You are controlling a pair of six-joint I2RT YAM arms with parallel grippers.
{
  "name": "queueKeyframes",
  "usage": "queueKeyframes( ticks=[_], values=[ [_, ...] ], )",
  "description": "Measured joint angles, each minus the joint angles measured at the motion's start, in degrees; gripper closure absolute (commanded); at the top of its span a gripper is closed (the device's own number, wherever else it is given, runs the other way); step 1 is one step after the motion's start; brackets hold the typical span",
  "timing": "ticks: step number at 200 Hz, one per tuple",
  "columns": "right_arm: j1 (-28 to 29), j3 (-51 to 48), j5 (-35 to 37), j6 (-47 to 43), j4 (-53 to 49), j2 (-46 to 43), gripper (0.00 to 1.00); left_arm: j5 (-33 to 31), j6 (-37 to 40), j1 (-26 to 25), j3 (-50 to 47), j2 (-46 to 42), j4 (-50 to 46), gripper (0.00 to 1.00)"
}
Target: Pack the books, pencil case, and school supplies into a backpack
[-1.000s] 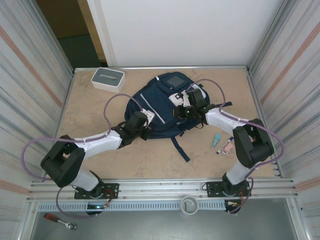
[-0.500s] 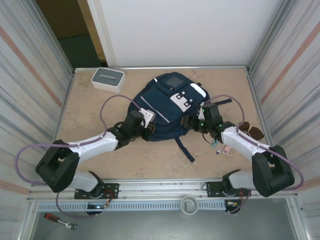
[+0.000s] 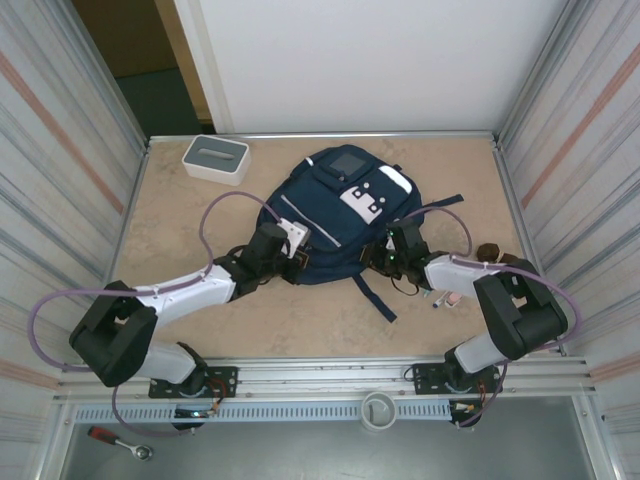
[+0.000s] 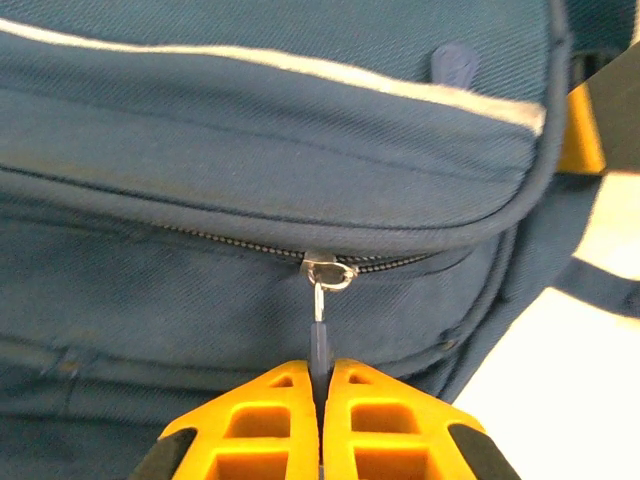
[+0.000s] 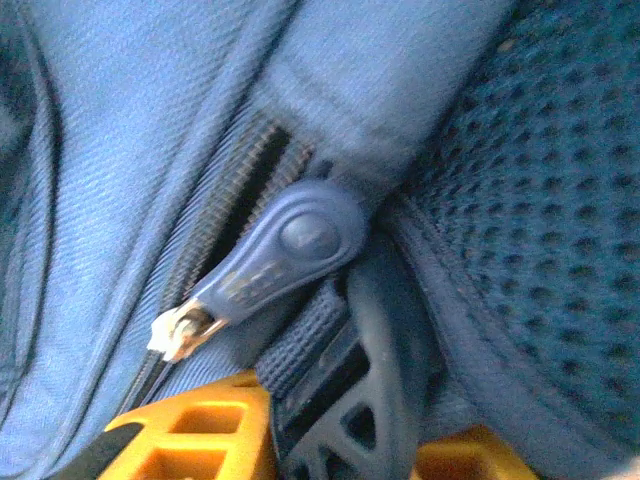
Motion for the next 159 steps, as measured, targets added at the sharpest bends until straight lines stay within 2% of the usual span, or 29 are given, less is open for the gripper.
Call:
queueKeyframes(
  ticks=[39,62,111,137,159],
  values=[
    [-2.34,3.08,-0.02,-8.96,-6.29,-1.05,0.87,-8.9,0.07,-0.22,2.49,0.85,-4.46,1.0],
    [-2.75,6.34,-0.11,-14.05,-11.06,-1.29,0.91,-11.91,0.07,0.37,2.69,0.96,-5.46,1.0],
    [-4.09,12.57,0.35,-21.14,-19.04,-0.92,0.89,-11.26,0.87,-0.13,2.89,0.96,-5.68,1.0],
    [-7.3,14.91,0.42,-22.62,-21.84,-0.28,0.88,-8.79,0.85,-2.45,2.89,0.96,-5.07,1.0],
    [-10.27,18.82,0.35,-23.06,-23.17,2.23,0.81,-6.95,0.57,-5.2,3.34,1.27,-4.63,1.0]
  ],
)
